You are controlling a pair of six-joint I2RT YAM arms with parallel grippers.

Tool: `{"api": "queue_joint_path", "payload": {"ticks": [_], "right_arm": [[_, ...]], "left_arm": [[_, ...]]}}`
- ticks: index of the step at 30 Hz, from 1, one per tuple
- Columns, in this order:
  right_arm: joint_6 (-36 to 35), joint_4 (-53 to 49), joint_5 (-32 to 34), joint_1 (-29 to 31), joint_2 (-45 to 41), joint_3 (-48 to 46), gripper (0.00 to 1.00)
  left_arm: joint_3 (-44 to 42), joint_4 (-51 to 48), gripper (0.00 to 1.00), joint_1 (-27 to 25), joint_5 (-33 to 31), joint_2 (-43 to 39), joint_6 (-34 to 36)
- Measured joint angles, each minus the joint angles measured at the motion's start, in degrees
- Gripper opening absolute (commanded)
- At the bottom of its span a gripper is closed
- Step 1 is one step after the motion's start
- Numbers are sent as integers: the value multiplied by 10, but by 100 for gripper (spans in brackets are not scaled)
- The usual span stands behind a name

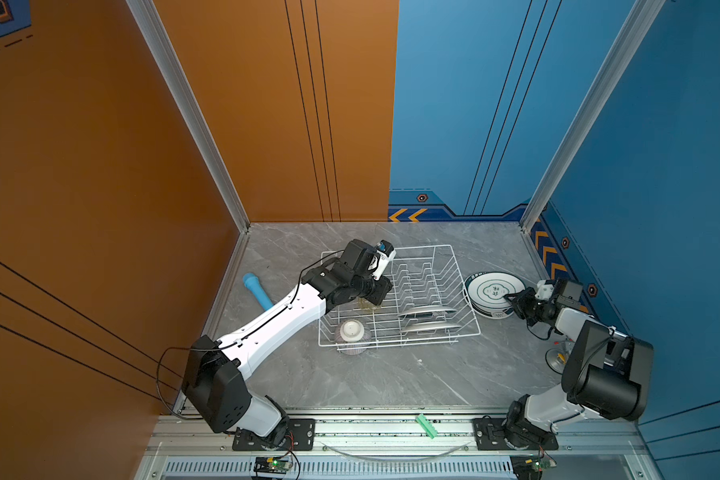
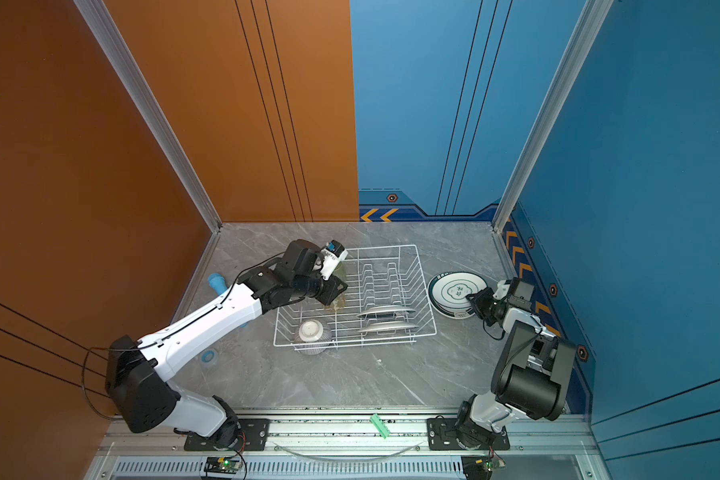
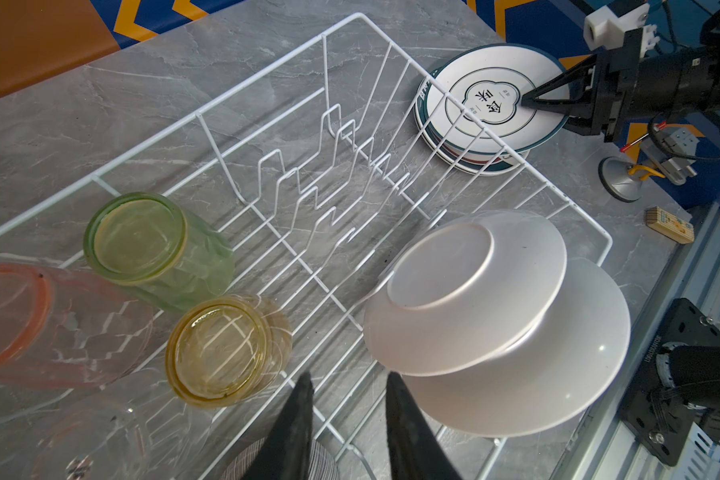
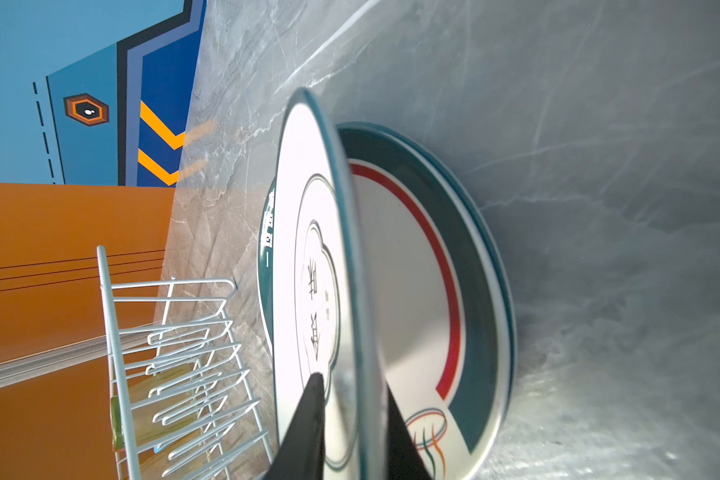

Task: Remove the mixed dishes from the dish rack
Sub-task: 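Lower the white plate onto the stacked plates with the right gripper and release, then grip the green-rimmed plate in the rack with the left gripper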

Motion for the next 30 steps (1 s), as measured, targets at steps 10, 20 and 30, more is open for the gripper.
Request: {"api": "queue_joint_path", "payload": {"ticks": [10, 20, 30], "right_arm": [[-49, -66, 36, 13, -4, 6, 51], [-98, -139, 117, 52, -35, 33, 61], [-117, -176, 164, 75, -35, 46, 67]], "left_arm": [[0, -3, 32, -2, -3, 0, 2], [0, -7, 32, -9, -5, 0, 3], [0, -17, 32, -17, -17, 0, 14]]}}
